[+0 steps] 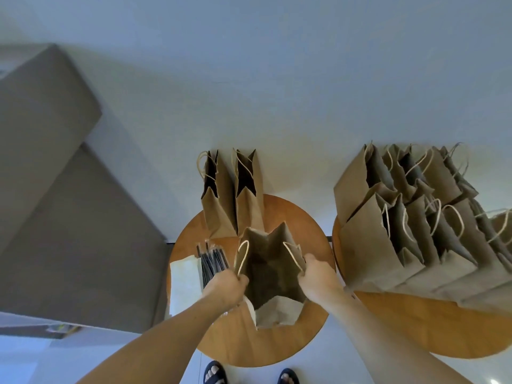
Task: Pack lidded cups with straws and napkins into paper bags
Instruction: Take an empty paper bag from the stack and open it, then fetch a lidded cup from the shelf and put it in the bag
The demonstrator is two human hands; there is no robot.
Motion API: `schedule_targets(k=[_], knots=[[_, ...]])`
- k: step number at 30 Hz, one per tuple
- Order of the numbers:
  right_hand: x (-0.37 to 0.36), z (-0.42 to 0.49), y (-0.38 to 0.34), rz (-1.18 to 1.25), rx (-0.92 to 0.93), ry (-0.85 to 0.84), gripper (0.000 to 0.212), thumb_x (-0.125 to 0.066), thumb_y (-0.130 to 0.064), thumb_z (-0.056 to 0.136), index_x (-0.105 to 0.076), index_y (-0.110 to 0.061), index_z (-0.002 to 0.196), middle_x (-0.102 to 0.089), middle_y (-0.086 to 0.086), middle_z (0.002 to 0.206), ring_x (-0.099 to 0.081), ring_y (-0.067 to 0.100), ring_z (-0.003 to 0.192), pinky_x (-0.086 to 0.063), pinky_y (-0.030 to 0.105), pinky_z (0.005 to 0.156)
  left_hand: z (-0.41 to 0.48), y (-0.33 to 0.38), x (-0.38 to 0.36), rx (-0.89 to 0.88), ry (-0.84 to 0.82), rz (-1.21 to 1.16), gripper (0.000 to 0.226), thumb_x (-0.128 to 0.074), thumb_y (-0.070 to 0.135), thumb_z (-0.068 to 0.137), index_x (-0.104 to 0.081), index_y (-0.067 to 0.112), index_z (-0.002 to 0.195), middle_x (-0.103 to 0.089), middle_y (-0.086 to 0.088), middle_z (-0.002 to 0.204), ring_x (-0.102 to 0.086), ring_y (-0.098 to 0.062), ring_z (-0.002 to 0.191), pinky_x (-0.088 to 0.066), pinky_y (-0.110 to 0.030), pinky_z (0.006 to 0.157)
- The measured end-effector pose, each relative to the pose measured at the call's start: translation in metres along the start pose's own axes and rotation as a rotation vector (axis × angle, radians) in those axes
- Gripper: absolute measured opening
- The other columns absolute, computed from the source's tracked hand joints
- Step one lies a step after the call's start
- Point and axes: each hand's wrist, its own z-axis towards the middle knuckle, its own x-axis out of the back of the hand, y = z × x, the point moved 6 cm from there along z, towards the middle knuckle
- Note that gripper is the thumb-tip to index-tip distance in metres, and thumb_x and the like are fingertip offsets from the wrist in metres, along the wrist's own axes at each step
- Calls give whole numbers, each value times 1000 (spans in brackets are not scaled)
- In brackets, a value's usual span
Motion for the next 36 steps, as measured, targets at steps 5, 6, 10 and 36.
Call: schedule_targets(k=[5,6,10,36], knots=[[-17,-2,-8,84,90,-132,31,-59,-43,95,-52,-24,119,-66,-6,96,-68,14,83,-60,34,80,5,7,-17,-58,-174,17,39,-56,62,85,-53,26,98,-66,4,84,-71,-14,68,-60,-24,62],[-19,-2,-8,93,102,-157,38,-61,-48,93,-51,-26,122,-66,-6,99,-68,14,86,-60,35,81,4,8,-15,-87,-194,47,46,-57,65,82,-52,27,107,-63,9,90,-68,-11,74,-56,-20,62],[-17,-6,-3,102,94,-253,73,-63,-65,81,-43,-26,138,-60,-6,128,-62,19,112,-56,39,94,-1,13,-5,-130,-309,104,92,-63,72,67,-37,26,143,-52,3,136,-56,-20,120,-47,-27,88],[117,-28,-317,-171,792,30,59,-50,-36,98,-32,-20,151,-31,2,156,-29,24,143,-31,39,115,-133,49,336,-180,521,616,65,-57,47,86,-41,18,142,-46,-9,141,-43,-31,131,-41,-46,104]])
